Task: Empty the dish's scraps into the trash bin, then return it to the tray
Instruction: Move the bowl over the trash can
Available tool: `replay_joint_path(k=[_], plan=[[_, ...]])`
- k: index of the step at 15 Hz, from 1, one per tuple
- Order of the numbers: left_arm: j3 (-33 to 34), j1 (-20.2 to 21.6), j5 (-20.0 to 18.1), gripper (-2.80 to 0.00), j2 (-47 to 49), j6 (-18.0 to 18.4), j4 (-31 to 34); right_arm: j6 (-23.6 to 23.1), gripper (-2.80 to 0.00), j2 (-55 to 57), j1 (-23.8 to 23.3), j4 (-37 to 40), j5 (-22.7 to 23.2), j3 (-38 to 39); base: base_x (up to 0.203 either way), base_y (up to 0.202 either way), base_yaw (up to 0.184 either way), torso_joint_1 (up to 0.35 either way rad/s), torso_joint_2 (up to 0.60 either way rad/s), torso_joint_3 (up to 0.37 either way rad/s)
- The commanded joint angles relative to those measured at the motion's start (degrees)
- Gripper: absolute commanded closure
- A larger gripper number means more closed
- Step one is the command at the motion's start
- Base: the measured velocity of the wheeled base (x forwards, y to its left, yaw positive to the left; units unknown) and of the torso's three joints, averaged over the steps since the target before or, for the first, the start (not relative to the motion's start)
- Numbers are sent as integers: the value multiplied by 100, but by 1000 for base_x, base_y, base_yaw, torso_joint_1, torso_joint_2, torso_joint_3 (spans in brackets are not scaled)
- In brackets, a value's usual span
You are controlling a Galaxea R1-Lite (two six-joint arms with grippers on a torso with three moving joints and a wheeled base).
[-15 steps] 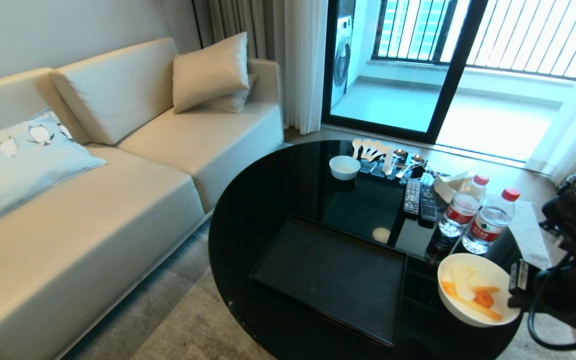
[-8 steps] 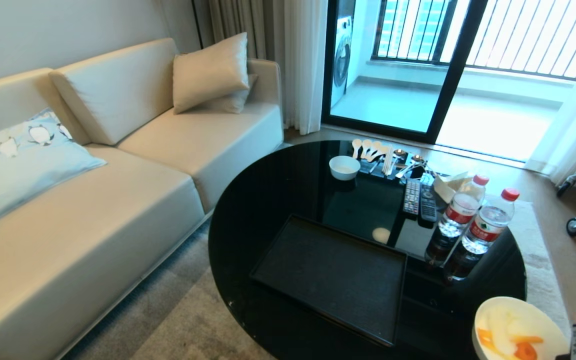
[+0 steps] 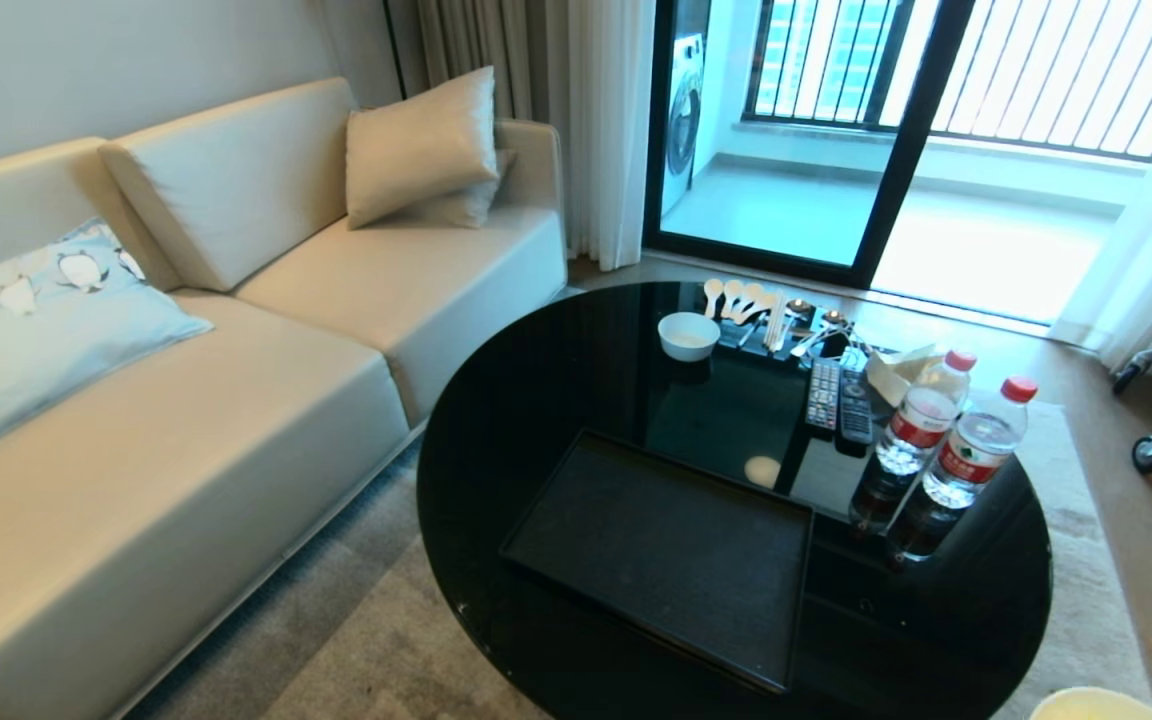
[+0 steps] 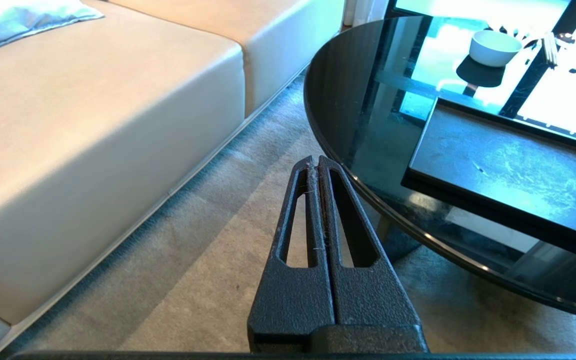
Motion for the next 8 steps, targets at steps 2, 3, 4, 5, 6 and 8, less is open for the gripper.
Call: replay_joint_path(k=[2,3,4,5,6,8], plan=[[0,0,2,0,-2,-6,-2,21,0,-178,12,45,3,-101,0,0,0,0,0,0],[0,0,2,0,-2,-6,-2,21,0,-178,21,31,3,-142,0,0,0,0,0,0],[0,0,2,0,-2,-6,-2,21,0,-187,29,40,11,-208,0,0,0,0,0,0],[0,0,2,0,-2,-6,-2,12,0,-187,29,31,3,-228,0,0,0,0,0,0],[0,0,2,0,-2,-6,-2,12,0,-187,29,31,3,-254,0,0,0,0,0,0],[0,0,2,0,-2,-6,-2,3,0,-161,21,31,12,-329,0,0,0,0,0,0]])
